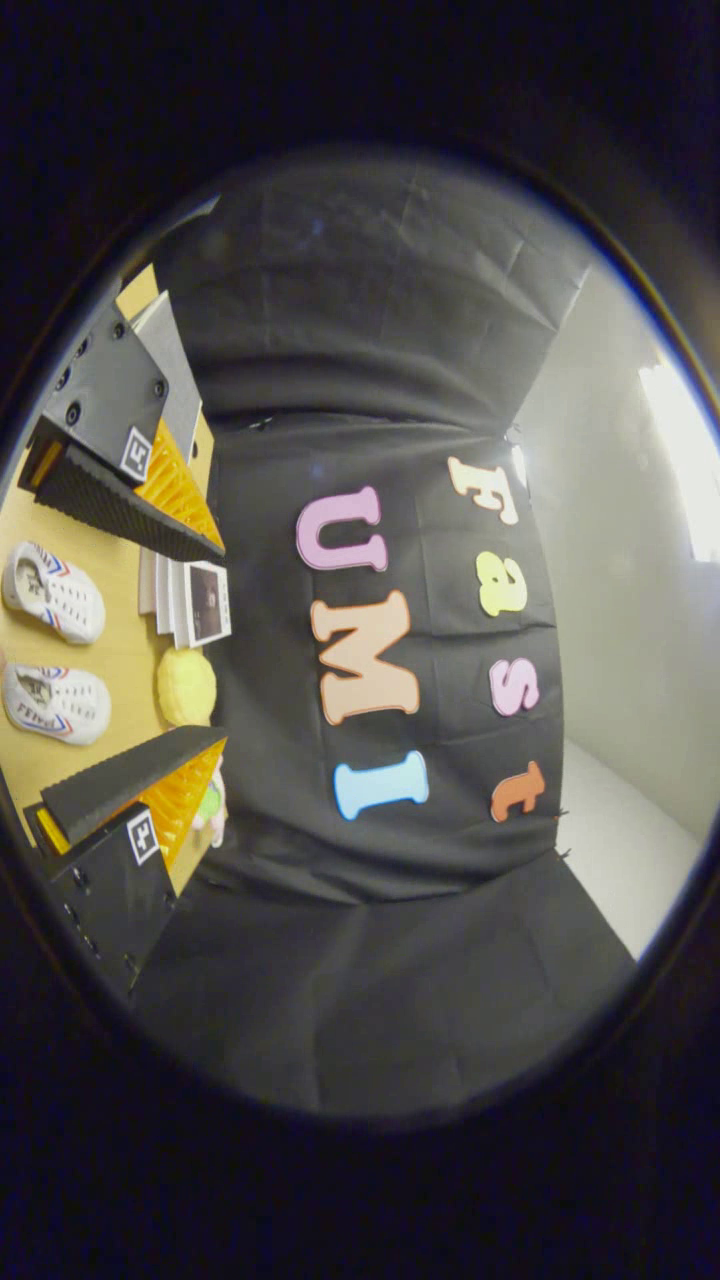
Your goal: Open the storage box then place both shoes into the box .Put the left shoe in first, then the right shoe, with the right side of both shoes facing outward in a uniform manner.
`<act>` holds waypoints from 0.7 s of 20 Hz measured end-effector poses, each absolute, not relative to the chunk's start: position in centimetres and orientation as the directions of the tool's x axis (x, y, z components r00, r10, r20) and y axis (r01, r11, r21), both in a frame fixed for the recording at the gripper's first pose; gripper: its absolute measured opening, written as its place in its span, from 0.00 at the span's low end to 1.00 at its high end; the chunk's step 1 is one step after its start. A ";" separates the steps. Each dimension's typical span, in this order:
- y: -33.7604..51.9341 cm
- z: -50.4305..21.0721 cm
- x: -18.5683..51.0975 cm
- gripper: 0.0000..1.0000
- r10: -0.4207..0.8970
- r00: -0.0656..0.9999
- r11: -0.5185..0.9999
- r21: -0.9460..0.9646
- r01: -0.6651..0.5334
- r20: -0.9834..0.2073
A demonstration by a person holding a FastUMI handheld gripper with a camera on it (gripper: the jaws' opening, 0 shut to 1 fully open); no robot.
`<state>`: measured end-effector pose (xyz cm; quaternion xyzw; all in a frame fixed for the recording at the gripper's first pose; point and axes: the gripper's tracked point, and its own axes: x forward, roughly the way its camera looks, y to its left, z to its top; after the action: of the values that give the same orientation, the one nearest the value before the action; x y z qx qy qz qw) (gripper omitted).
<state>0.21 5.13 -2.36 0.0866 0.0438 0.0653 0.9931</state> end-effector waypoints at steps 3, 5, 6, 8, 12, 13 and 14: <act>6.8 -4.6 -0.2 1.00 0.175 0.974 0.951 0.281 -0.130 -0.141; 7.9 -5.9 -0.6 1.00 0.198 0.963 0.927 0.354 -0.124 -0.182; 8.5 -6.7 -0.7 1.00 0.210 0.957 0.913 0.390 -0.118 -0.201; 9.7 -8.4 -1.1 1.00 0.231 0.943 0.887 0.450 -0.103 -0.240; 12.8 -10.8 -1.7 1.00 0.302 0.909 0.826 0.555 -0.098 -0.288; 13.9 -11.3 -2.1 1.00 0.329 0.897 0.806 0.583 -0.103 -0.296; 14.8 -11.8 -2.3 0.99 0.352 0.885 0.785 0.611 -0.102 -0.305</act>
<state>-2.28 14.77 -11.75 0.3037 0.2057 0.1232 0.9221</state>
